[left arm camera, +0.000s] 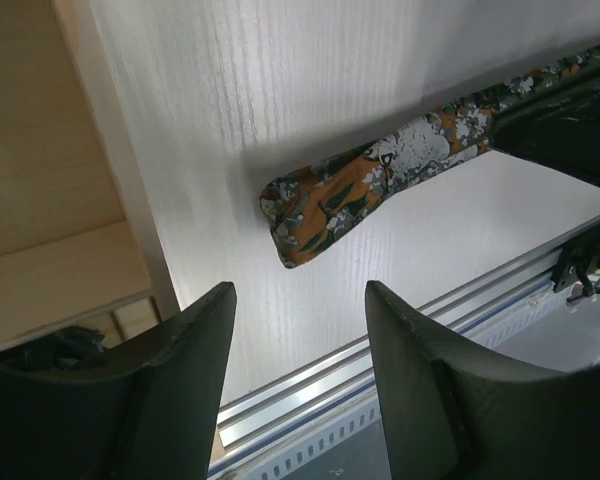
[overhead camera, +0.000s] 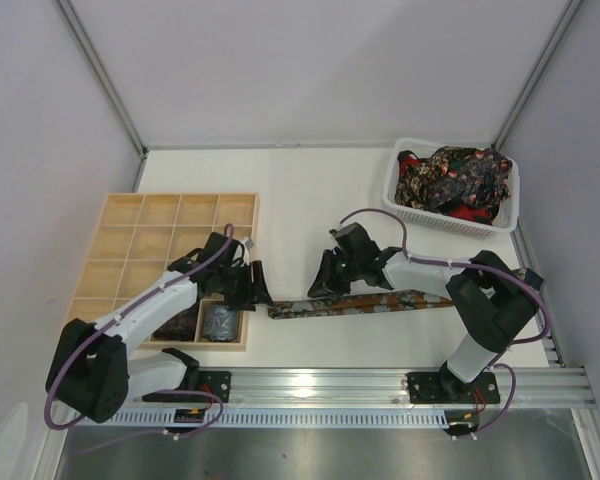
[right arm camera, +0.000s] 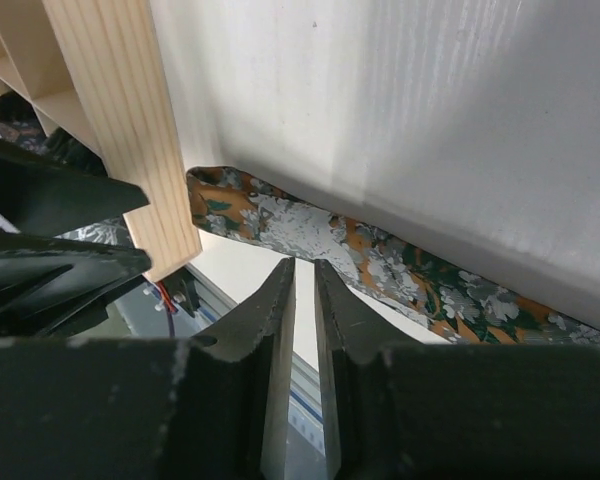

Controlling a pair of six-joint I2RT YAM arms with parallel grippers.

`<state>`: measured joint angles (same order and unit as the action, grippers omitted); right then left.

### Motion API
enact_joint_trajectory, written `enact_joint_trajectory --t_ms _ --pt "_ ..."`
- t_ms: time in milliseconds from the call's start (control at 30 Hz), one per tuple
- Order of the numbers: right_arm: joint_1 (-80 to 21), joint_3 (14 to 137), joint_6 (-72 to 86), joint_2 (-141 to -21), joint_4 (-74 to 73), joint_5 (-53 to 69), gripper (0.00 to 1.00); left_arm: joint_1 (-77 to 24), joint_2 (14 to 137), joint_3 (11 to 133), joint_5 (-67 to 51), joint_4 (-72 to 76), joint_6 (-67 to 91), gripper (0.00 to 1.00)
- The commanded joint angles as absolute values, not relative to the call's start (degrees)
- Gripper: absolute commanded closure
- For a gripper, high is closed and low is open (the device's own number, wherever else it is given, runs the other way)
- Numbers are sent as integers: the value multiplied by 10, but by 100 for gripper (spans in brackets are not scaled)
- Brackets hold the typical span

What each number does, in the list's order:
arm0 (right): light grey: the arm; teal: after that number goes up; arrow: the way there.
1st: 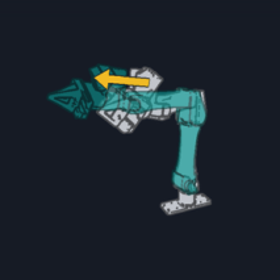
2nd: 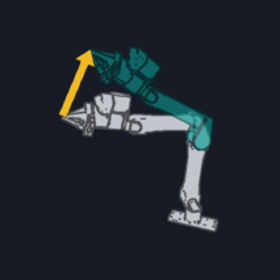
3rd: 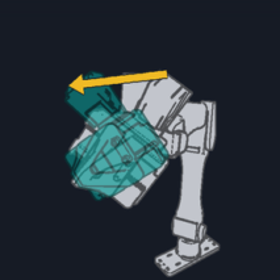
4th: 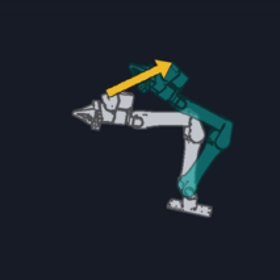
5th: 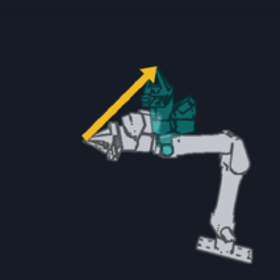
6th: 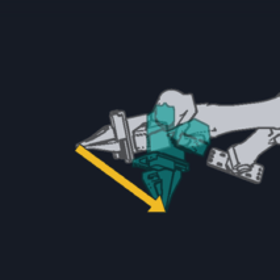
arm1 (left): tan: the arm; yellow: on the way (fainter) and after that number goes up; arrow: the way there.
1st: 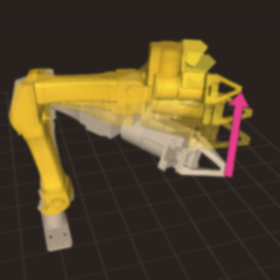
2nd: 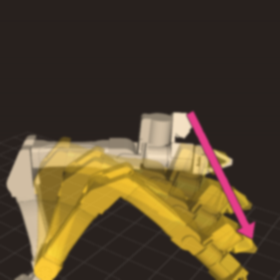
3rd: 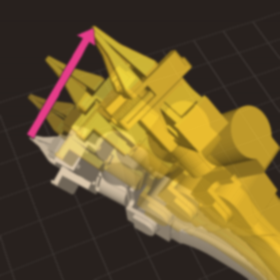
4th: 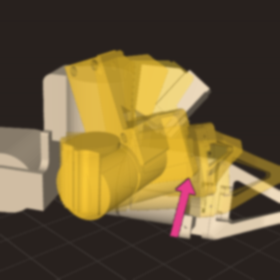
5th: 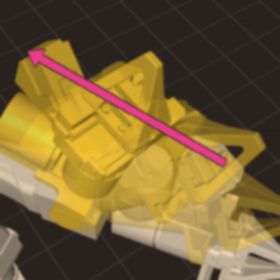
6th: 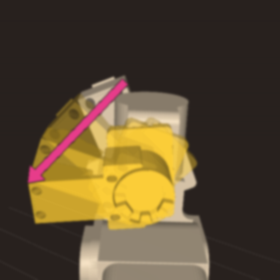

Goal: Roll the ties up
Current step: Roll the tie

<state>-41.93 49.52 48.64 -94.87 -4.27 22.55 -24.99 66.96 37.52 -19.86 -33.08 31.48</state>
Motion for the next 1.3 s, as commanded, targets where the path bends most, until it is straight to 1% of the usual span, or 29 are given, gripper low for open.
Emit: enact_joint_trajectory --t_ms 0,167,267,400,633,733,967,1233,1267 --pt "-423 506 497 -946 -7 238 82 -249 700 381 -207 -301 313 40" --pt "-425 507 503 -941 -8 228 82 -250 722 380 -199 -292 313 41" --pt "-427 509 504 -942 -6 228 82 -252 730 379 -198 -287 319 40" --pt "-432 508 508 -945 -5 226 82 -256 737 380 -196 -286 327 40" --pt "-440 507 506 -946 -5 222 83 -294 747 395 -170 -297 335 41" --pt "-441 501 507 -941 -6 220 83 -309 739 408 -143 -312 338 40" --pt "-442 495 504 -932 -6 213 83 -312 757 394 -142 -296 352 38" --pt "-443 481 511 -931 -5 220 86 -312 771 400 -142 -274 353 42" --pt "-443 480 512 -933 13 221 86 -312 771 402 -142 -273 352 42"
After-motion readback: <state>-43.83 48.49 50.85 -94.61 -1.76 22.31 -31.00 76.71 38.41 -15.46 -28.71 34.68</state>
